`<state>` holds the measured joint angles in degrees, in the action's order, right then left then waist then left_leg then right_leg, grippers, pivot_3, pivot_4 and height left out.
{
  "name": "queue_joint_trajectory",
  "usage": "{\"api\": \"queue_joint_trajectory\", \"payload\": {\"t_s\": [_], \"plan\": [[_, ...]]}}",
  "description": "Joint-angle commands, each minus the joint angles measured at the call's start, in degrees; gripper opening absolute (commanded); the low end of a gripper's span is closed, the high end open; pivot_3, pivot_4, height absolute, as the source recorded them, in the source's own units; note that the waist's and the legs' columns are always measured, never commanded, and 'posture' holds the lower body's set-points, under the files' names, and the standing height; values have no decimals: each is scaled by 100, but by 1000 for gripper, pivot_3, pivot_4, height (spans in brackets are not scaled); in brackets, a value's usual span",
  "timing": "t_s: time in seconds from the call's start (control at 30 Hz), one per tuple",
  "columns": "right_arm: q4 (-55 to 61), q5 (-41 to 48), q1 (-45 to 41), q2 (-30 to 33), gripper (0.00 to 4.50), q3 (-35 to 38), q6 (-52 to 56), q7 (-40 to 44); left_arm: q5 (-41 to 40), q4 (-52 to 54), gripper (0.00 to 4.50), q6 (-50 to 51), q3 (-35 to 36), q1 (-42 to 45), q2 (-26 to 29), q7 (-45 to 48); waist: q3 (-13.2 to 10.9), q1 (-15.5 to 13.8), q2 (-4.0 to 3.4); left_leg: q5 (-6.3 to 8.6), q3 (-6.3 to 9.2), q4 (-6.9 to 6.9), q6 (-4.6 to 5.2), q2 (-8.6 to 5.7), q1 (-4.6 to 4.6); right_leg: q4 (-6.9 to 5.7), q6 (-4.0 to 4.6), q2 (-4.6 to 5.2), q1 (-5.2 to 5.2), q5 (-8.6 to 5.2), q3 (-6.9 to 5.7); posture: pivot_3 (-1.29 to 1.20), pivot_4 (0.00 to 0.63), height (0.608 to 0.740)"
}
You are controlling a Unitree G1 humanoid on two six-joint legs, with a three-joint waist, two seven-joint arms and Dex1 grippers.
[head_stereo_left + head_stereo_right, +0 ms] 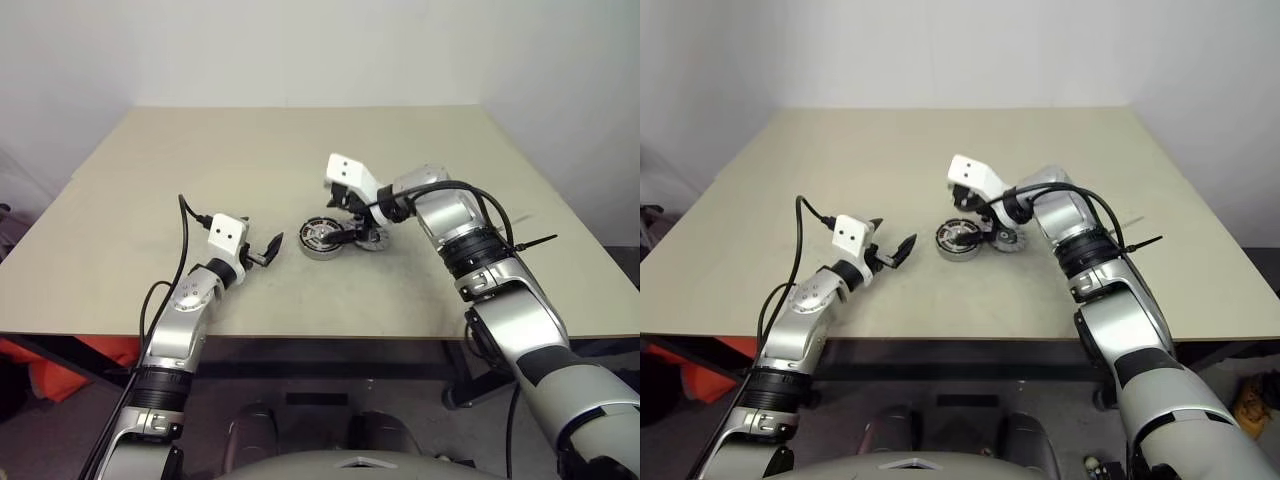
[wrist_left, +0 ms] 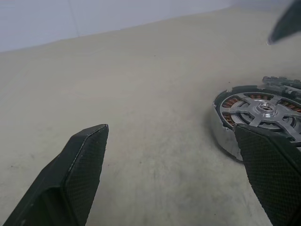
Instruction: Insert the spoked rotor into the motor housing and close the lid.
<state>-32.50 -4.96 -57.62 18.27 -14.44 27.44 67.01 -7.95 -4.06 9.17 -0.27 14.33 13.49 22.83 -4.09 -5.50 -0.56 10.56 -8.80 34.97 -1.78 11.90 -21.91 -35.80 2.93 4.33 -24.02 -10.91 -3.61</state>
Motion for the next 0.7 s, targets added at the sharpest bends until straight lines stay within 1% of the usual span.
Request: {"api": "queue_joint_trajectory", "payload": {"t_s": [0.03,0.13,0.17,0.23,0.3,0.33,0.4,0.47,0.5,0.53,0.63,0.7], "plan": [[420,876,94,-270,4482,1088,1173,-747,-25,163,4500,-76,46,84,23,4,0,0,0,0,0,0,0,0,3,0,0,0,2,0,0,0,0,740],[713,1815,211,-483,4482,2269,2882,-1333,-32,110,4500,-75,27,130,31,59,0,-22,0,-1,2,-1,-2,-1,5,2,0,1,9,0,0,0,0,740],[844,2065,271,-506,4482,2551,3339,-1449,-39,94,4500,-72,24,146,39,85,0,-29,0,-1,4,-1,-2,-1,6,3,0,1,11,0,0,0,0,740],[1019,2657,351,-554,4482,3448,4538,-1760,-34,10,4500,-71,-9,229,64,172,0,-53,0,-2,5,-1,-3,-3,8,4,-1,3,17,1,0,0,0,740],[1249,3011,515,-617,4482,4190,5499,-2091,-35,-90,4500,-76,-26,332,75,247,0,-63,0,-3,4,-1,-5,-3,15,3,-2,2,21,1,0,0,0,740],[1440,3081,660,-648,4482,4380,5812,-2251,-32,-135,4500,-79,-36,382,77,282,0,-63,0,-6,5,-3,-10,-3,18,3,-2,1,24,1,0,0,0,740],[1868,3212,996,-685,4482,4588,6294,-2503,-22,-221,4500,-94,-60,466,76,351,1,-72,-1,-13,4,-14,-22,-3,33,4,-4,0,34,0,0,0,0,740],[2255,3614,1425,-609,4482,4625,6485,-2710,-9,-306,4500,-113,-87,544,64,409,1,-93,0,-38,3,-43,-63,-5,64,15,-18,0,57,-9,0,0,0,740],[2385,3813,1600,-566,4482,4628,6506,-2841,-4,-340,4500,-124,-93,571,58,427,2,-95,-3,-43,2,-62,-71,-7,92,23,-46,0,75,-26,1,0,0,740],[2473,3995,1777,-515,4482,4632,6506,-2999,-2,-372,4500,-134,-98,594,53,447,3,-94,-5,-43,1,-75,-71,-8,102,27,-49,1,78,-27,2,0,0,740],[2636,4325,2215,-416,4482,4666,6506,-3561,2,-439,4500,-159,-140,641,29,494,5,-113,-9,-50,2,-85,-81,-8,105,27,-50,0,77,-28,1,0,0,740],[2680,4429,2325,-454,4482,4771,6506,-3943,6,-460,4500,-176,-163,643,16,511,6,-115,-9,-54,2,-86,-87,-8,106,28,-51,0,77,-28,2,0,0,740]]}}
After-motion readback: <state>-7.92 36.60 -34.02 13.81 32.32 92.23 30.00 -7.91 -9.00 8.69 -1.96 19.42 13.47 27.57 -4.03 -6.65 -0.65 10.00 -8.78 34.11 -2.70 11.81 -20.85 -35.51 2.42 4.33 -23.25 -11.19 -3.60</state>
